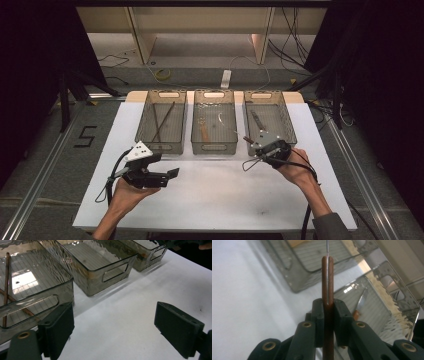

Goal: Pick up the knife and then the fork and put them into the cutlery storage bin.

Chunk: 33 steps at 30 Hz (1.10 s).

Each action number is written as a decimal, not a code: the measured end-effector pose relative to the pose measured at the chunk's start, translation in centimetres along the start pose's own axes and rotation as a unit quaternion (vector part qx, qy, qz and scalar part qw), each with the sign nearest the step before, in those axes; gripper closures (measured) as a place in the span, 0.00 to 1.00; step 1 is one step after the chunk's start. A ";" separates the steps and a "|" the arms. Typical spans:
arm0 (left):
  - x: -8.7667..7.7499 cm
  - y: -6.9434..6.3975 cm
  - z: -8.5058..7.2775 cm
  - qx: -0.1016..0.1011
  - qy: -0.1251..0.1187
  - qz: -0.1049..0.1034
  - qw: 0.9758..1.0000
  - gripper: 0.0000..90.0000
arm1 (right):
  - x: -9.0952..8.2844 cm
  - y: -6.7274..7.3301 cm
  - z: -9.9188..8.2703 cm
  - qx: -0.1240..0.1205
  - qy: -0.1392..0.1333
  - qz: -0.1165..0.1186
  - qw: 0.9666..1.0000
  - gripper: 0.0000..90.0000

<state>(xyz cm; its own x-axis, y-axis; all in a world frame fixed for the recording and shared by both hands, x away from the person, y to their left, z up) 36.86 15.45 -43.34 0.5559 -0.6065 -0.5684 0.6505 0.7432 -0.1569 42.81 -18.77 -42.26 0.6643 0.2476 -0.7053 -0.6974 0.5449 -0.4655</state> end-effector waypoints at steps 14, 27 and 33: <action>-0.1 -0.1 -0.7 0.005 0.001 0.010 1.000 0.17 | 1.0 -6.2 -0.5 0.122 0.032 0.002 0.992 0.90; -0.4 -0.3 -0.7 0.007 -0.013 0.012 1.000 0.17 | 3.3 -9.1 -1.2 0.195 0.068 0.003 0.978 0.90; -0.6 -0.5 -0.8 0.009 -0.013 0.015 1.000 0.17 | 4.2 -9.7 -1.6 0.211 0.083 0.005 0.974 0.90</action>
<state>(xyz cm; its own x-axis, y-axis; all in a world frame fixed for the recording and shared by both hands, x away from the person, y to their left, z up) 35.82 15.67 -43.61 0.5877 -0.5921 -0.5514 0.6427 0.7556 -0.1263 51.94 -24.25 -41.55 0.5814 0.1411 -0.8013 -0.5071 0.8330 -0.2212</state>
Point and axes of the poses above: each handheld gripper's, and its own axes: x roughly forward along the jaws, z roughly out of its top, y roughly to its left, the point moved 4 cm from there along x, roughly forward along the jaws, and after that the axes turned 3 degrees about y, right-handed, at the moved point
